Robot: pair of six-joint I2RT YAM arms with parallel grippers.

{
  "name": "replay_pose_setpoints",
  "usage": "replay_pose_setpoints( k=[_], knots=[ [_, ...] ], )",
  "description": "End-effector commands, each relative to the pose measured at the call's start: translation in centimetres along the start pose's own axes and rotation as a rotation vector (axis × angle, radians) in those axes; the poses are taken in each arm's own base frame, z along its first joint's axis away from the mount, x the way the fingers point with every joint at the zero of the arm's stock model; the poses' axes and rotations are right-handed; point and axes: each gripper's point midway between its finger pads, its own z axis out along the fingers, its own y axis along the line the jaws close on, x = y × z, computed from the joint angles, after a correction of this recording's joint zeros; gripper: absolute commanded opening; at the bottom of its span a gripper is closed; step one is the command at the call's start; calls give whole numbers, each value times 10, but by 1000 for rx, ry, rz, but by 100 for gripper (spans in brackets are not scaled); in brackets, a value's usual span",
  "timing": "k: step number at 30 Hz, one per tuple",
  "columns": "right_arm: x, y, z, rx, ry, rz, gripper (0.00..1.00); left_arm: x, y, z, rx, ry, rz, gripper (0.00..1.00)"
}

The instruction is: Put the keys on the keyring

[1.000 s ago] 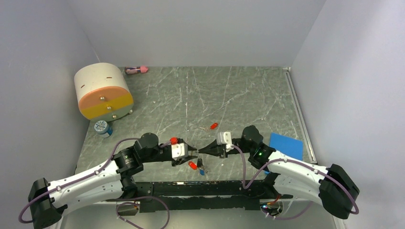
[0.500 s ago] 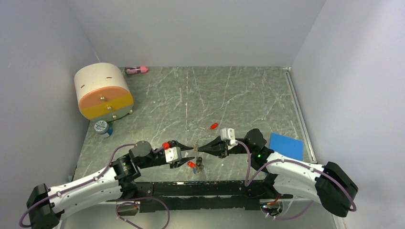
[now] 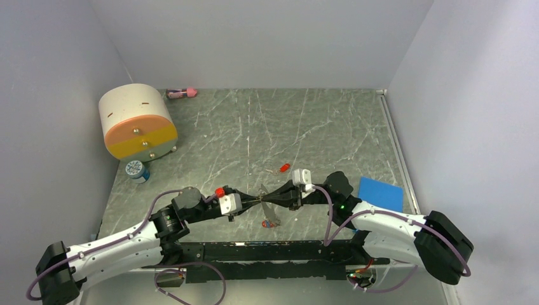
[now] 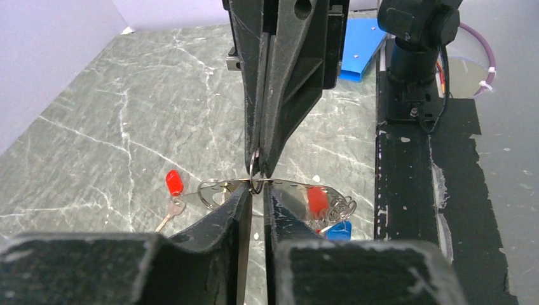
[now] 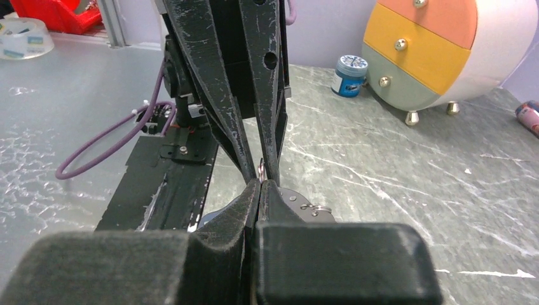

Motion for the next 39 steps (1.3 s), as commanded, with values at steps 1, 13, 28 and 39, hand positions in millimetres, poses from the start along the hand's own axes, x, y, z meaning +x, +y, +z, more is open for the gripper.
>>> replay_pose_setpoints(
  k=[1, 13, 28, 39],
  knots=[
    [-19, 2, 4, -15, -62, -47, 0, -21, 4, 1, -13, -71, 23, 15],
    [-15, 3, 4, -26, -37, -56, 0, -29, 7, 0, -36, -104, 4, 24],
    [-14, 2, 3, -18, -33, -50, 0, -38, 4, 1, -12, -130, -7, 28],
    [-12, 1, 2, -6, -26, -43, 0, -39, 3, 2, -4, -130, -13, 5]
  ],
)
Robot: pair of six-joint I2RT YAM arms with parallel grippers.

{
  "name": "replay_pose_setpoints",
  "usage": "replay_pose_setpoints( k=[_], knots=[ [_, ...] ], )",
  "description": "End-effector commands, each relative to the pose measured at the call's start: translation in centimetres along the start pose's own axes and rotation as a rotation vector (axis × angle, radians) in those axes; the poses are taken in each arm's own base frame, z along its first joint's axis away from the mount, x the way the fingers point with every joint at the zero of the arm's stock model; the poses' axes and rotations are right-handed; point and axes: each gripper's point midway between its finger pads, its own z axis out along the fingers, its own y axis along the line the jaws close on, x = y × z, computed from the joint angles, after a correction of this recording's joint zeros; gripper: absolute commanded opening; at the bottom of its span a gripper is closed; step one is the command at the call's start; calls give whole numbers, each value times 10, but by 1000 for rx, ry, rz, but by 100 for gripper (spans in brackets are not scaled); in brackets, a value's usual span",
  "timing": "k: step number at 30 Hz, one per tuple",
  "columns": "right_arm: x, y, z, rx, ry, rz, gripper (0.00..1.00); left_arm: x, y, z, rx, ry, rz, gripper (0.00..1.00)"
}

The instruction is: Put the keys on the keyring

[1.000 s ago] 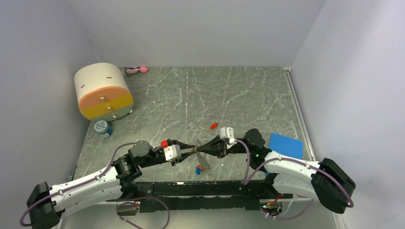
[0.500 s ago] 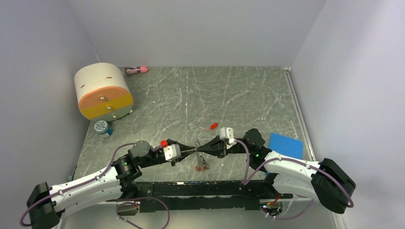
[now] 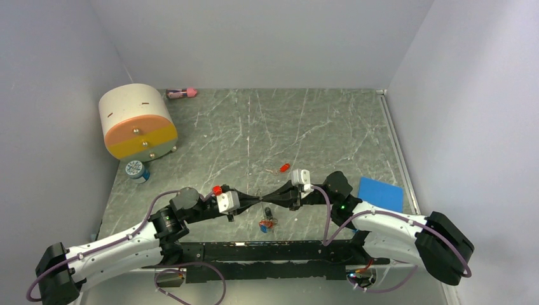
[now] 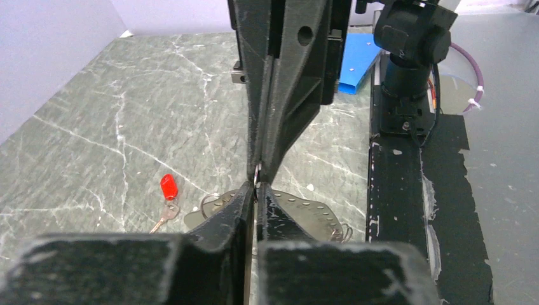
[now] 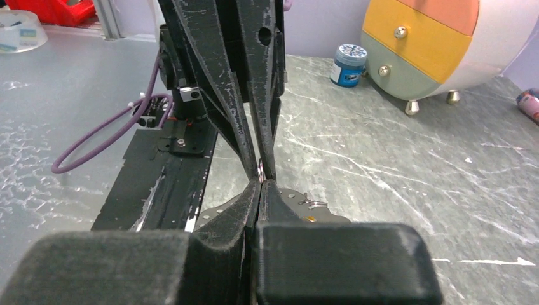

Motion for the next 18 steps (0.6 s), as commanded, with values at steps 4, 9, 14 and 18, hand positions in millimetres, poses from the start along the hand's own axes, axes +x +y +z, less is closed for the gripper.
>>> replay_pose_setpoints(
  k=[4, 9, 14, 18],
  knots=[
    [-18, 0, 4, -6, -49, -41, 0, -27, 3, 5, -3, -65, 7, 3],
    [-21, -5, 0, 42, -46, -43, 49, -15, 8, 3, -32, 12, -9, 3],
    [-22, -18, -15, 171, -35, -85, 91, -10, 13, -1, -55, 72, -2, 3],
    [-26, -34, -25, 286, -15, -78, 99, -9, 16, -3, -64, 108, -3, 2]
  ],
)
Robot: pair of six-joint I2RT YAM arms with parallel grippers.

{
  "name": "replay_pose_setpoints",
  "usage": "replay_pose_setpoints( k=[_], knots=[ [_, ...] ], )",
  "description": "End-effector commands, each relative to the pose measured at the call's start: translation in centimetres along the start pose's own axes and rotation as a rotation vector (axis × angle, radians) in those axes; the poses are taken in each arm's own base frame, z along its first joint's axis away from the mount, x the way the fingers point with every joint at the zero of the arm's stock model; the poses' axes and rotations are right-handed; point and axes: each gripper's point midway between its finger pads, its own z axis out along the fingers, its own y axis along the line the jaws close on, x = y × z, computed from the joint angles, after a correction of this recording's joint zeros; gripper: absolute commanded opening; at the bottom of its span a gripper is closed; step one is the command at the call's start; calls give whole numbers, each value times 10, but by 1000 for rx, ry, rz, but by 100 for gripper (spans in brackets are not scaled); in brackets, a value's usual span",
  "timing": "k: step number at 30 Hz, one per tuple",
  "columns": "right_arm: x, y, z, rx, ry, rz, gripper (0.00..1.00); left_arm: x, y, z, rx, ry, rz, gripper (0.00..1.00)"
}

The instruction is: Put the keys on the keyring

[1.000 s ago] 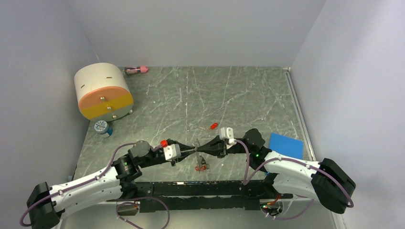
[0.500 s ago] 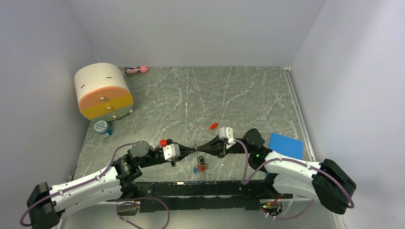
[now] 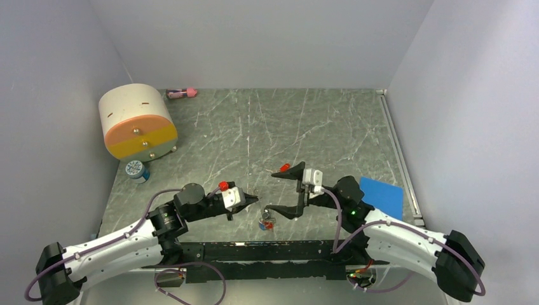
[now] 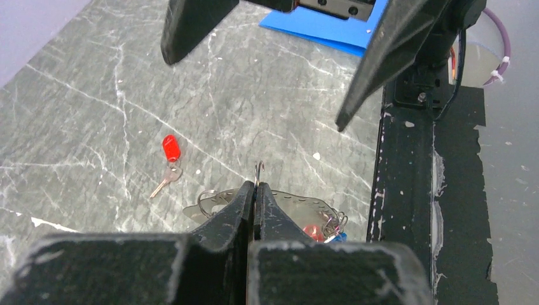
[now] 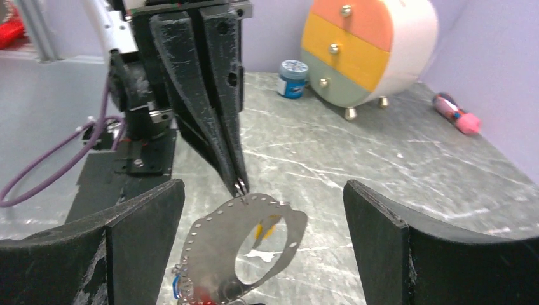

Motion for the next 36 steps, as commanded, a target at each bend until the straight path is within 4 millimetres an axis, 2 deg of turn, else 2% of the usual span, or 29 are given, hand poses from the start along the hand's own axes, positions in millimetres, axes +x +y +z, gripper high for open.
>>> replay_pose_setpoints(
  k=[1, 4, 7, 10, 16, 17, 20, 22, 25, 26, 31, 36],
  knots=[
    [-1, -27, -8, 172, 37, 10, 99, -24, 9, -2, -32, -9, 28, 3],
    [-1, -53, -16, 351, 58, 110, 99, -19, 9, -4, -30, 33, 14, 3],
    [7, -81, -29, 552, 87, 212, 99, -16, 8, -4, -31, 44, -3, 3],
    [25, -107, -46, 738, 135, 300, 99, -13, 9, -4, -42, 50, -22, 3],
    [69, -134, -63, 882, 265, 524, 99, -6, 9, 0, -54, 47, -65, 3],
    [76, -139, -65, 902, 278, 569, 98, -5, 9, 0, -54, 47, -72, 3],
    [96, -156, -76, 1009, 309, 706, 86, -4, 9, 1, -56, 49, -82, 2],
    [111, -166, -82, 1099, 356, 766, 84, -2, 9, 2, -58, 51, -88, 3],
    [133, -174, -85, 1191, 450, 836, 77, -2, 10, 3, -63, 47, -90, 2],
    [147, -173, -86, 1210, 505, 864, 74, -2, 10, 3, -64, 46, -92, 3],
    [174, -178, -76, 1237, 573, 946, 50, 0, 10, 4, -66, 43, -98, 3],
    [198, -175, -73, 1256, 598, 1026, 46, 1, 9, 5, -65, 40, -104, 3]
  ],
)
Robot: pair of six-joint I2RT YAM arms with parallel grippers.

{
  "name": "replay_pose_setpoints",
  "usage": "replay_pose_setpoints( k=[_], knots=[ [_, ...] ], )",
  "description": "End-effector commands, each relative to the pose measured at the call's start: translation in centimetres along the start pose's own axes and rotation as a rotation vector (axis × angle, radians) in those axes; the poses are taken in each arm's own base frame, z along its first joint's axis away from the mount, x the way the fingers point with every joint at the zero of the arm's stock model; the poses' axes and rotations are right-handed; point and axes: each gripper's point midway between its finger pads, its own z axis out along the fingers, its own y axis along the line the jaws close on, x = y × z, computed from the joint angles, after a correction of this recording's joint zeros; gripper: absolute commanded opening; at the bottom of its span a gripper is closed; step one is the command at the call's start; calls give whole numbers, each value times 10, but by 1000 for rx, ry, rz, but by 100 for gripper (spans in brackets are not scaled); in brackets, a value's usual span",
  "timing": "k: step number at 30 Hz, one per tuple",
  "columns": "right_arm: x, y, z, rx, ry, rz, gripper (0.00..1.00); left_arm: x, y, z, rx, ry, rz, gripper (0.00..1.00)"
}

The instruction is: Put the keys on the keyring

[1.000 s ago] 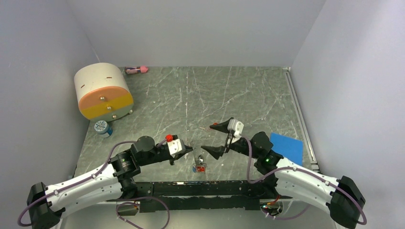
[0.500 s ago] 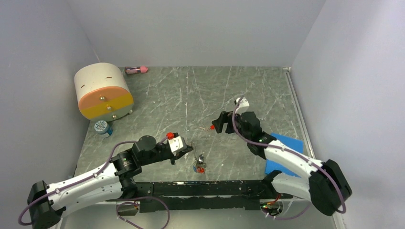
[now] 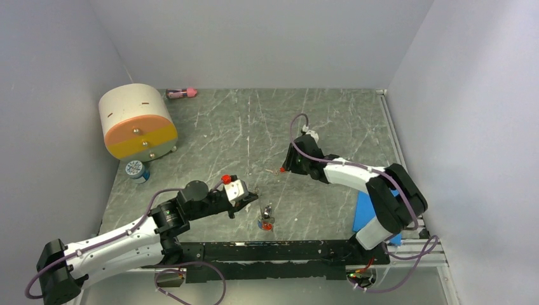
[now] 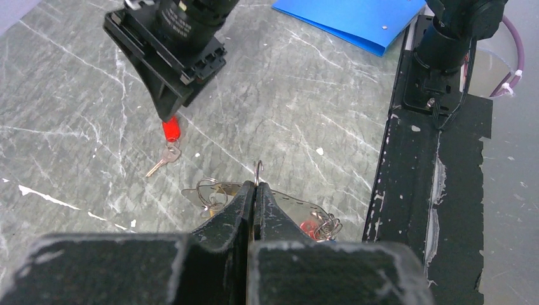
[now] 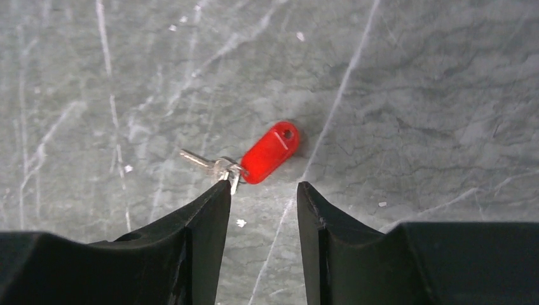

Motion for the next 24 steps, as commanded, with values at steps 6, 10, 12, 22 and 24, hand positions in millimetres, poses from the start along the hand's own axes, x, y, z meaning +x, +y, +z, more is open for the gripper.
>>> replay_pose_setpoints(
  k=[6, 10, 12, 22, 24],
  knots=[
    [14, 11, 20, -19, 83, 112, 39, -4, 0, 3, -5, -39, -20, 3],
    [13, 13, 30, -25, 74, 131, 33, -3, -1, 3, -2, -42, -24, 3],
    [14, 11, 35, -13, 76, 135, 33, -3, -1, 3, -2, -42, -25, 3],
    [-1, 18, 62, -13, 77, 22, 24, -1, -1, 3, -1, -33, -25, 3],
    [-4, 24, 67, -37, 93, -41, 32, 0, -1, 2, -2, -31, -25, 3]
  ],
)
